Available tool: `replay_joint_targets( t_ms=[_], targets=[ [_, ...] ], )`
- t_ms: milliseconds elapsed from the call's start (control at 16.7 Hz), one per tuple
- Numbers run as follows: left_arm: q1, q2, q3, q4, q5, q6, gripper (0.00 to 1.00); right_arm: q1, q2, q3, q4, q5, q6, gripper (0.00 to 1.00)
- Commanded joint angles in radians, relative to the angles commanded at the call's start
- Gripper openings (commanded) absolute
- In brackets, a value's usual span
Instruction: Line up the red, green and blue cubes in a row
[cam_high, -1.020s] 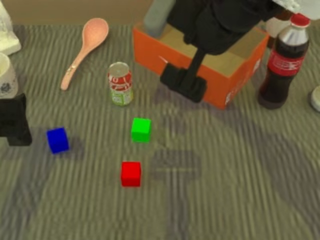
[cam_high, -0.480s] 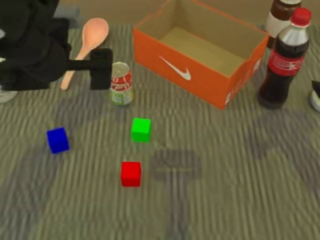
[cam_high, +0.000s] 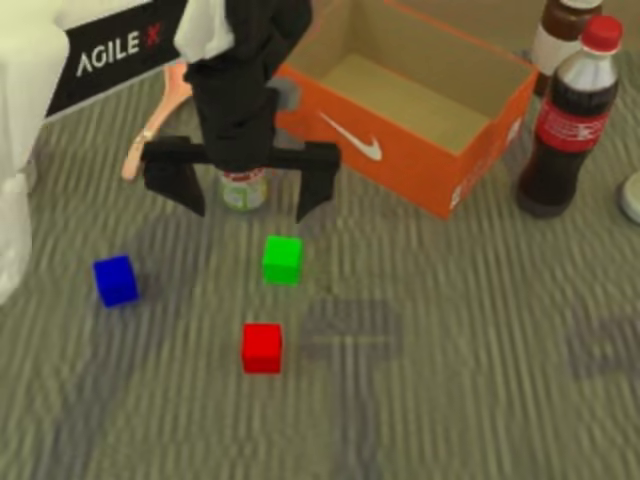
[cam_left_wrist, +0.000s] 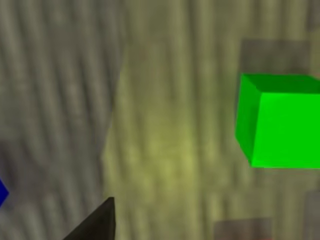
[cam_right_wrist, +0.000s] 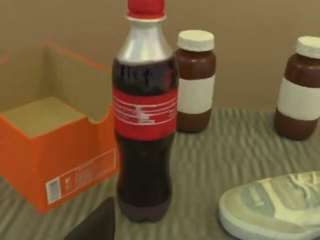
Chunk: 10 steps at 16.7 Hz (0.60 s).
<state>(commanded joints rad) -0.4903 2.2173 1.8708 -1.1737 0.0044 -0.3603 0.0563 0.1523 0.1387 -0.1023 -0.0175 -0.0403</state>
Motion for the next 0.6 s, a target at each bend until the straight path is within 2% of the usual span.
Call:
replay_joint_targets(
  t_ms=[240,600],
  targets=[
    [-0.031,0.121,0.127,-0.054,0.000,-0.022,1.00,-0.044,-0.142,-0.130,0.095,0.016,0.038,1.00],
    [-0.029,0.131,0.137,-0.057,0.000,-0.023,1.00,-0.046,-0.152,-0.139,0.102,0.018,0.040,1.00]
  ],
)
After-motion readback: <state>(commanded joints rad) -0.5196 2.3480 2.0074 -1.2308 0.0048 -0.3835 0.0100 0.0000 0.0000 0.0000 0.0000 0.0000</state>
